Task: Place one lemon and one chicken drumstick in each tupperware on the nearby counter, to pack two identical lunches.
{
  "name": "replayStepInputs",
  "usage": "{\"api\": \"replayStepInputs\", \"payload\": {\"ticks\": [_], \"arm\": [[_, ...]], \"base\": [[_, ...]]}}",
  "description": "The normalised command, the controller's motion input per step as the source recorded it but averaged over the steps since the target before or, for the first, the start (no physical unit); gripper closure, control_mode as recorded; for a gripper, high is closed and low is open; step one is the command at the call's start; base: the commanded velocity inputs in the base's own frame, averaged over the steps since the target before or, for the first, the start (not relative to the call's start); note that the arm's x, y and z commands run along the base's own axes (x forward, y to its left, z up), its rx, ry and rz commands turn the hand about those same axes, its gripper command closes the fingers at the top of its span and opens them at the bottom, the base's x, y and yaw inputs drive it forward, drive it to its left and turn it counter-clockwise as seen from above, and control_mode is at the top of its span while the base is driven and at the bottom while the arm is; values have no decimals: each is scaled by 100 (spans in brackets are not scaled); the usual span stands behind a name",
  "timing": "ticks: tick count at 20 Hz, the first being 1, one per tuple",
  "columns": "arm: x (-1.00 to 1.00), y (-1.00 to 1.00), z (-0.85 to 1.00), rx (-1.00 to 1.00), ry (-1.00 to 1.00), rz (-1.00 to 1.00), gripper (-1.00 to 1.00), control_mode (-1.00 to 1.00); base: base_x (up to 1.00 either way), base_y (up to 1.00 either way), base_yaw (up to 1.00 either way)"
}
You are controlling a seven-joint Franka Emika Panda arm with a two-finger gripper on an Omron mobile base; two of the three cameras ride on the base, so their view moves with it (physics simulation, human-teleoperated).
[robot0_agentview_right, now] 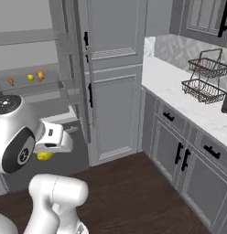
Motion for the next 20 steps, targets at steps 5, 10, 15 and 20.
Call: {"api": "replayStepInputs", "payload": {"ticks": [5, 10, 15, 20], "arm": [[0, 0, 0, 0, 0, 0, 100, 100], [0, 0, 0, 0, 0, 0, 100, 100], [0, 0, 0, 0, 0, 0, 100, 100], [0, 0, 0, 0, 0, 0, 100, 100]], "base": [[0, -39, -78], [15, -70, -71], [64, -78, -49], [96, -49, -38]]}}
